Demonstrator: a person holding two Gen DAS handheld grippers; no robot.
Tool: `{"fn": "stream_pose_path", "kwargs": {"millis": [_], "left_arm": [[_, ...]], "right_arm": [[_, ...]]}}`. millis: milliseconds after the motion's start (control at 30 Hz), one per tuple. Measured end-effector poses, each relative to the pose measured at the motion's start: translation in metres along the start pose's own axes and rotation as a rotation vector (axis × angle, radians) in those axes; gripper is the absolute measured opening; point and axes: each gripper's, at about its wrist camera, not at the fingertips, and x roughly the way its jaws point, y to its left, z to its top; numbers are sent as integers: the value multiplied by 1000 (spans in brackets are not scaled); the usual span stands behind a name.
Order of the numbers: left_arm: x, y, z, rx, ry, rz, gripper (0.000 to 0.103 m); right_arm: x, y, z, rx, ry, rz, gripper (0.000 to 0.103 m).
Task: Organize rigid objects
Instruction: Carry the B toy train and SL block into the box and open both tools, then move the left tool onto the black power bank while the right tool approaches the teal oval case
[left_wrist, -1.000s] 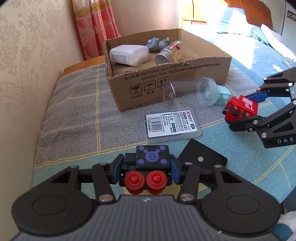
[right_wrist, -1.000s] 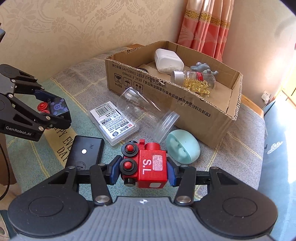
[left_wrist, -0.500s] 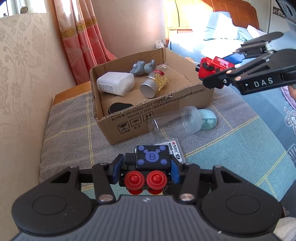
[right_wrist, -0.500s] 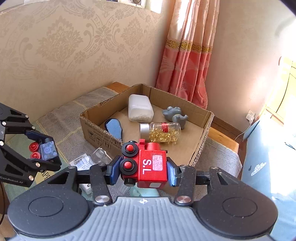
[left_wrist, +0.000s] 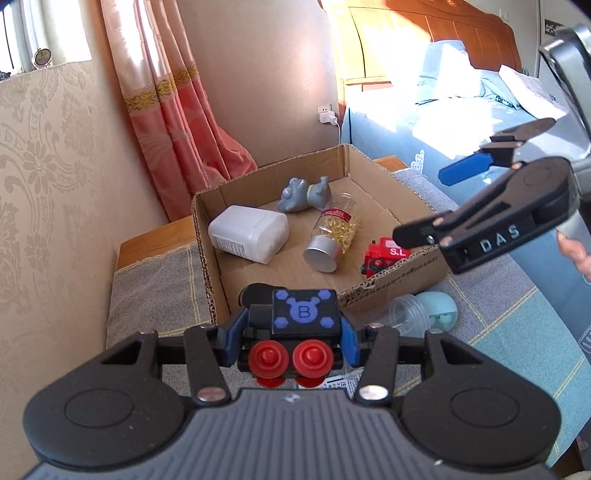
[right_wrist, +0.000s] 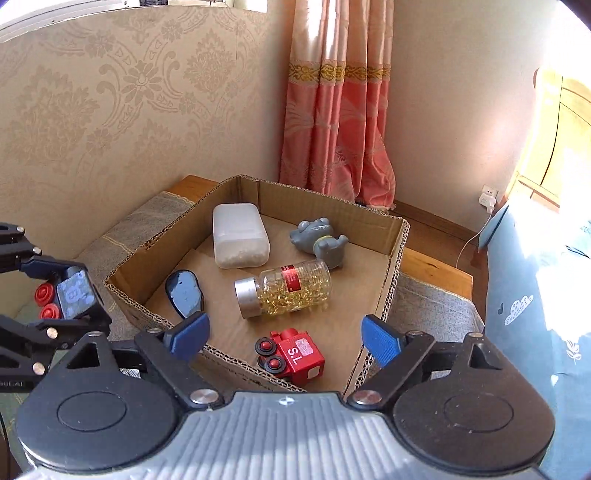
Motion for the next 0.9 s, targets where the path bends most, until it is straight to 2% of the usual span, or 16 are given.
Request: {"fn": "stream_pose_path", "kwargs": {"millis": [100, 367, 400, 433, 467, 500, 567, 767, 900], "left_arm": [[13, 4, 16, -6, 5, 14, 50], [54, 16, 51, -49, 36, 46, 52], [56, 17, 54, -55, 27, 46, 63], [57, 18, 57, -60, 23, 45, 85], [55, 19, 58, -69, 14, 54, 95], [52, 18, 58, -73, -3, 72, 100], [43, 15, 57, -53, -29, 84, 101], [11, 11, 44, -21, -45, 101, 101], [-16, 10, 33, -31, -58, 99, 101]], "right_arm": [[-13, 6, -12, 3, 25, -6, 102], [-38, 14, -34, 20, 65, 14, 103], [-39, 15, -36, 28, 70, 15, 103], [-40, 16, -38, 35, 76, 14, 103], [-41, 17, -40, 40, 84, 11, 103], [-42, 17, -43, 44, 92, 5, 103], [-42, 19, -46, 49, 97, -8, 103], [-39, 21, -54, 87, 119, -31, 103], [-43, 26, -60, 103, 108, -65, 103]]}}
